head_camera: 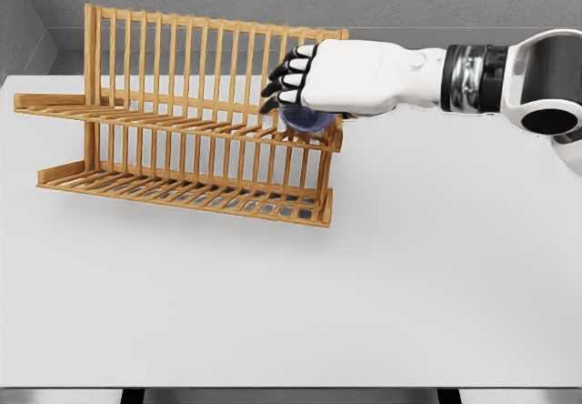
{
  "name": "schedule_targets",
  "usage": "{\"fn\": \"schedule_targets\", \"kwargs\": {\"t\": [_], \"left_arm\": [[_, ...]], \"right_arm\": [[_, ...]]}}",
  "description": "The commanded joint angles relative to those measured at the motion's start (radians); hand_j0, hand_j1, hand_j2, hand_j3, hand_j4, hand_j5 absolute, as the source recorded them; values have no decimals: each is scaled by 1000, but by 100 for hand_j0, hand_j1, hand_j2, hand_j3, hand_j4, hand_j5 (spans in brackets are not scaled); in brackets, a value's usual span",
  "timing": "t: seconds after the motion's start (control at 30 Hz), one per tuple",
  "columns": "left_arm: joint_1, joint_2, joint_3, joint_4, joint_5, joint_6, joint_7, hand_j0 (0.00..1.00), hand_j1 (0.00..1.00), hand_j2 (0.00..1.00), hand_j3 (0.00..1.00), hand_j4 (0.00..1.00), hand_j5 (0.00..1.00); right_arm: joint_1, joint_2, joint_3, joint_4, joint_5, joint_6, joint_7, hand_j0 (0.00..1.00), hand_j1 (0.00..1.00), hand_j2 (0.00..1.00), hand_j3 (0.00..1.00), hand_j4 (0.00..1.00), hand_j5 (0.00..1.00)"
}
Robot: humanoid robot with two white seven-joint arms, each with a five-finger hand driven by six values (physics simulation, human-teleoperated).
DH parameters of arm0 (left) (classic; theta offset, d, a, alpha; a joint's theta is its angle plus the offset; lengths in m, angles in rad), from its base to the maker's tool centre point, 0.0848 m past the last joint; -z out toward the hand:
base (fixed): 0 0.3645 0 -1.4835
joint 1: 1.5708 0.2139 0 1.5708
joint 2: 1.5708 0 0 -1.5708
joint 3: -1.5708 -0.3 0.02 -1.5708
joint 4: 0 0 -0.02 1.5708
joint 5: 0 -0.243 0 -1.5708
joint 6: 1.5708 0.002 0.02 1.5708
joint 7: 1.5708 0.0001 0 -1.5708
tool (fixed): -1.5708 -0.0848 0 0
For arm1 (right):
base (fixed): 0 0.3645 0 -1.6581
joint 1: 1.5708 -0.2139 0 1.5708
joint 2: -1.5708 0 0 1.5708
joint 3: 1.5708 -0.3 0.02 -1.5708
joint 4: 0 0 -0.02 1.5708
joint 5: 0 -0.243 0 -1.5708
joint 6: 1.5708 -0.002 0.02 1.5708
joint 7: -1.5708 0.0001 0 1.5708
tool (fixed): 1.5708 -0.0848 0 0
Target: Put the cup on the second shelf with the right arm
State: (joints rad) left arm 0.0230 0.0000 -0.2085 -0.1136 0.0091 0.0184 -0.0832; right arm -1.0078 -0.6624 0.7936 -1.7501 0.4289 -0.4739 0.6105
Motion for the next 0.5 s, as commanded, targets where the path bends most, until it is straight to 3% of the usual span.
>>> {"fn": "schedule_targets", "kwargs": {"t": [0.0, 0.1, 0.17, 0.2, 0.27, 0.33, 0.4, 0.47], "left_arm": [[2, 0, 0, 0, 0, 0, 0, 100, 100, 100, 100, 100, 100], [0, 0, 0, 0, 0, 0, 0, 100, 100, 100, 100, 100, 100], [0, 0, 0, 0, 0, 0, 0, 100, 100, 100, 100, 100, 100], [0, 0, 0, 0, 0, 0, 0, 100, 100, 100, 100, 100, 100], [0, 0, 0, 0, 0, 0, 0, 100, 100, 100, 100, 100, 100], [2, 0, 0, 0, 0, 0, 0, 100, 100, 100, 100, 100, 100], [2, 0, 0, 0, 0, 0, 0, 100, 100, 100, 100, 100, 100], [0, 0, 0, 0, 0, 0, 0, 100, 100, 100, 100, 100, 100]], "right_arm": [[2, 1, -37, 0, -9, 6, 0, 100, 100, 100, 100, 100, 100], [15, -14, -203, -2, -7, -3, 0, 100, 100, 100, 100, 100, 100], [77, -54, -367, -3, -9, -20, 0, 100, 100, 100, 100, 100, 100], [161, -65, -500, -3, -9, -61, 0, 100, 100, 100, 100, 100, 100], [471, -16, -827, -3, -9, -137, 0, 100, 100, 100, 100, 100, 100], [645, 0, -1020, -3, -10, -137, 0, 100, 100, 100, 100, 100, 100], [756, 6, -1045, -3, -12, -137, 0, 100, 100, 100, 100, 100, 100], [816, 37, -969, -3, -9, -137, 0, 100, 100, 100, 100, 100, 100]]}}
